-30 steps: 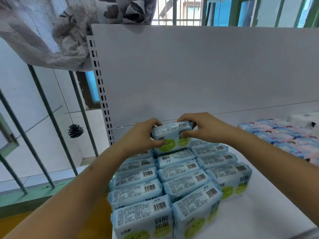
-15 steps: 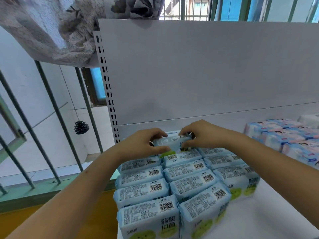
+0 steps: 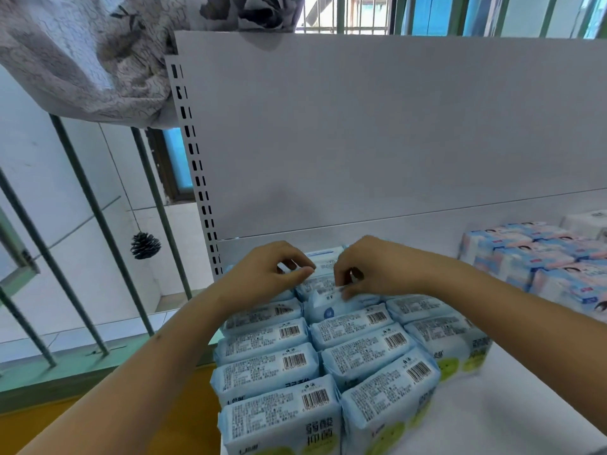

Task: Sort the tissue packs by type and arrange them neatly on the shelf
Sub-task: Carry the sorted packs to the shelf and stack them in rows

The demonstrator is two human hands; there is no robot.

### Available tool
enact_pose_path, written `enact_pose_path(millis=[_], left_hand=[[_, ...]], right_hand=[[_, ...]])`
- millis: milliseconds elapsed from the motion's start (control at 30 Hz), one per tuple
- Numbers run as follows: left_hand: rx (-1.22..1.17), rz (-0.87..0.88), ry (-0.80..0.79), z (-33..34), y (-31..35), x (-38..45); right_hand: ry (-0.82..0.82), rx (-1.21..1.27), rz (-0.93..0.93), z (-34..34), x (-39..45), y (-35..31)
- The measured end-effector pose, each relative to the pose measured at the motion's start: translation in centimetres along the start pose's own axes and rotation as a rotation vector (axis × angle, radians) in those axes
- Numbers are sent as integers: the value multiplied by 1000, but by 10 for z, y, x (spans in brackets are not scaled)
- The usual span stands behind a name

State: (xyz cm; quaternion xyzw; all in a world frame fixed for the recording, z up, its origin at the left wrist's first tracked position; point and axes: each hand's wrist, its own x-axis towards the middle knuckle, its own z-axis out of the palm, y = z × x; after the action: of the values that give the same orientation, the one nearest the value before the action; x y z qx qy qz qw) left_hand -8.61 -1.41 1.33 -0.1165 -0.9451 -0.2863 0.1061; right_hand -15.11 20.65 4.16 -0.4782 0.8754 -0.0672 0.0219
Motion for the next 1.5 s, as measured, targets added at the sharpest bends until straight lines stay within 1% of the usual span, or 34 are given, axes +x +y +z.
enact_pose_path(millis=[200, 333, 400, 500, 533, 633, 667, 700, 767, 800, 833, 900, 967, 1000, 1100, 1167, 1233, 1333, 1500], left_hand=[[-183, -21, 32, -20, 18, -3], [-281, -46, 194, -22, 28, -3], [-265, -47, 271, -21, 35, -4], [-203, 0, 382, -16, 49, -6], [-215, 9, 362, -15, 55, -7], [-300, -14, 129, -7, 70, -9], [-307, -8, 84, -5, 72, -9], [-311, 4, 85, -3, 73, -7], [-373, 0, 150, -2, 69, -5], [-442, -30, 174, -4, 65, -4], [-516, -71, 180, -6, 60, -4], [-584, -120, 154, -11, 50, -7], [-510, -107, 121, -14, 41, -10], [-449, -89, 99, -14, 38, -11], [-343, -42, -18, -11, 35, -14], [-293, -13, -111, -7, 34, -15], [-218, 15, -154, -3, 35, -17], [-116, 60, -97, -3, 34, -16], [-103, 71, -41, -11, 30, -15]], right_hand=[[142, 88, 55, -62, -10, -5], [201, 101, 85, -84, -13, -10], [237, 127, 144, -89, -14, -13], [296, 230, 272, -90, -13, -20], [314, 299, 319, -89, -11, -22], [328, 582, 424, -87, -4, -34], [315, 651, 437, -86, -2, -39], [301, 701, 441, -85, -1, -41], [300, 761, 426, -85, 0, -40], [323, 742, 401, -86, -2, -37], [365, 644, 362, -86, -5, -31], [412, 330, 269, -87, -12, -17], [304, 115, 192, -84, -20, -5], [233, 85, 176, -80, -22, -1], [95, 143, 158, -65, -24, 5], [50, 161, 145, -59, -25, 9], [23, 133, 143, -56, -27, 9], [39, 185, 138, -52, -28, 9], [70, 302, 121, -53, -27, 8]])
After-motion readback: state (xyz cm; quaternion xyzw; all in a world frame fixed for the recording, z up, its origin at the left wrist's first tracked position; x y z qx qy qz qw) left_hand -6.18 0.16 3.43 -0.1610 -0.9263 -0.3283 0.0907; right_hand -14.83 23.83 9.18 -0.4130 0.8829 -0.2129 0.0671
